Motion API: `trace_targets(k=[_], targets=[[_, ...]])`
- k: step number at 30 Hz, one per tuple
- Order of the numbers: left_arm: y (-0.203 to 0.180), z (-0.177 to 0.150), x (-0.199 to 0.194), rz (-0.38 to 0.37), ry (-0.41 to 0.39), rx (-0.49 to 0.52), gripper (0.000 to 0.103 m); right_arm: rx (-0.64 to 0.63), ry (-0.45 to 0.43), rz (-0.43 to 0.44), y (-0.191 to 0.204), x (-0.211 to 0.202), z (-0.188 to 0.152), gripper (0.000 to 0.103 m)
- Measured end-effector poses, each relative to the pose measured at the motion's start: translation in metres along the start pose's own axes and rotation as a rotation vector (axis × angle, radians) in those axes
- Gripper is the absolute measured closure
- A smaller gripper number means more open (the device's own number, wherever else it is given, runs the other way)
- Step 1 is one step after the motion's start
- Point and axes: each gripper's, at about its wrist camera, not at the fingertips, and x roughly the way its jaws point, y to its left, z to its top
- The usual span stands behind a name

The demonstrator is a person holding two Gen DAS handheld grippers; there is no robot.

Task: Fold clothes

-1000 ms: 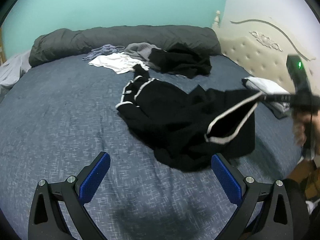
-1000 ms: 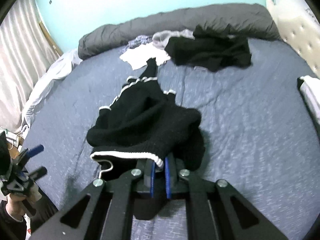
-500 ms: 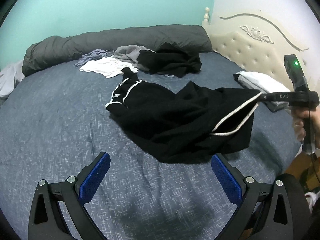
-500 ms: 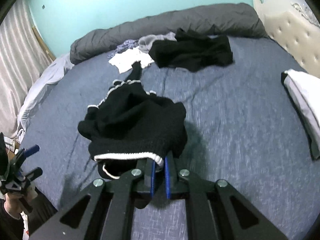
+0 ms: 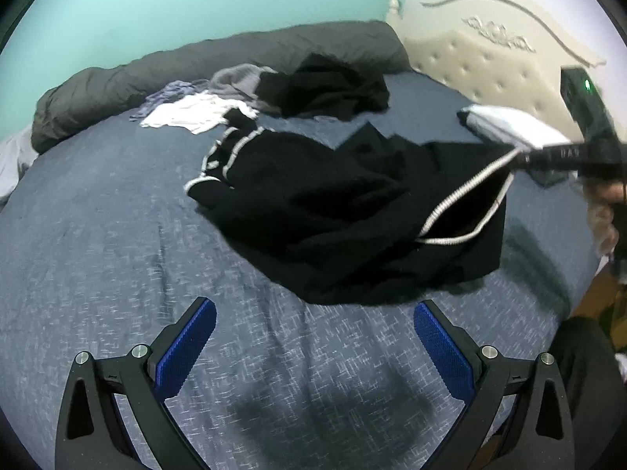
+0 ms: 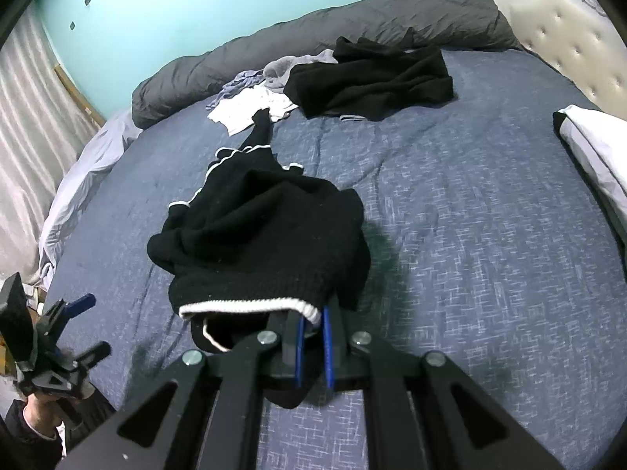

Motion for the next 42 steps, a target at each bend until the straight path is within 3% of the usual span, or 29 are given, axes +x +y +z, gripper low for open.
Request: trace_targets(k=[9,14,18,24,30,42], targets=[[-0.012,0.000,0.028,-0.027,0.033,0.027,0.000,-0.045,0.052,-0.039,-0.002,0.016,-0.007,0.094],[-0.004,0.000,0.021,-0.023,0.017,0.003,0.000,0.070,0.070,-0.069,-0.023,0.017,-0.009,0.087],[0.010,0.001,0.010,-0.003,0.001,-0.021,0.000,0.080,0.049,-0.071,-0.013,0.001,-0.013,0.083],[0.037,0.004,-0.009,0.022,-0.019,-0.084,0.000,0.047,0.037,0.037,0.020,-0.016,-0.014,0.069],[0.045,0.005,-0.032,0.023,-0.057,-0.099,0.000,0.004,0.070,0.029,0.030,-0.006,-0.017,0.055],[0.025,0.002,-0.025,-0.029,-0.061,-0.078,0.000,0.067,0.117,-0.015,-0.003,-0.004,-0.037,0.054]])
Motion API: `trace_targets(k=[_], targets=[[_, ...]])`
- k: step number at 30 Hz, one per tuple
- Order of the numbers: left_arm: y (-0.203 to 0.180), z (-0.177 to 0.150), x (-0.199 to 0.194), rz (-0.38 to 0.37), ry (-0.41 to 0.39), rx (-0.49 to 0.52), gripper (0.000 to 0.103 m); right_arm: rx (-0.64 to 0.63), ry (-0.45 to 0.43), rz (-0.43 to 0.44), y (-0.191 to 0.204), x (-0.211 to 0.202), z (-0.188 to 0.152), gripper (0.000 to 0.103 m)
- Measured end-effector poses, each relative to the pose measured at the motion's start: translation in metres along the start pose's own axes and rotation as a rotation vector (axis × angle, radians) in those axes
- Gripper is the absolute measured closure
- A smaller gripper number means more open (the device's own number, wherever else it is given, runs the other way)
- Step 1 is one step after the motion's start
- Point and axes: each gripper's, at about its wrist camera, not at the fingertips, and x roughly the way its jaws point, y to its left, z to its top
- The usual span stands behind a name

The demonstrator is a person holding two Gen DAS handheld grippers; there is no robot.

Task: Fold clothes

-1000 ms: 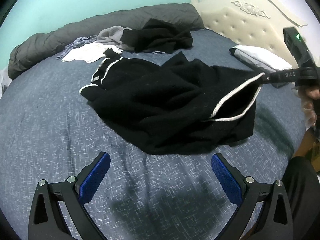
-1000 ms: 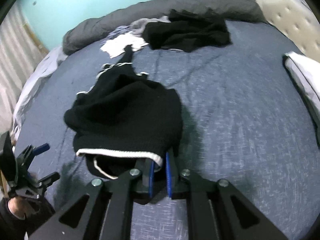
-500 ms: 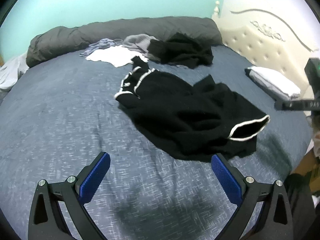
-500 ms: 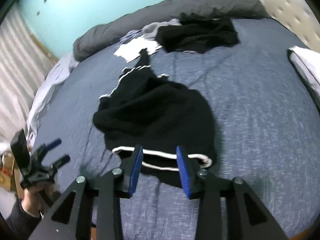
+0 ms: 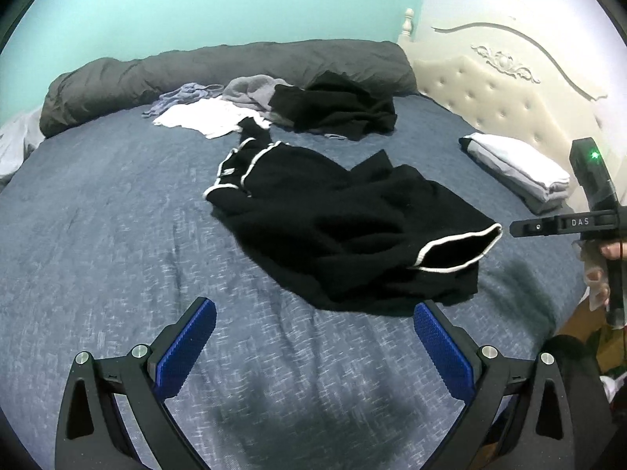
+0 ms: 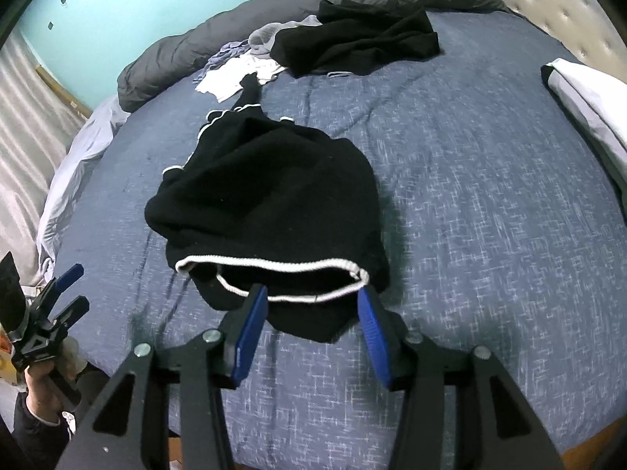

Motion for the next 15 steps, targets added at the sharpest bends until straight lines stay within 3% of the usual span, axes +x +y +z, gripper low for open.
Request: trace_targets(k=[7,15], targets=[[-0.018,0.003,0.028,-0.026,0.030,0.005,0.000,-0.041,0.033,-0.014,-0.001,0.009,-0.004,0.054],[-0.040,0.004,0.056,0.004,0.041,0.055,0.000,-0.046,0.047,-0.003,-0.009,0.018,-0.005,0.054]])
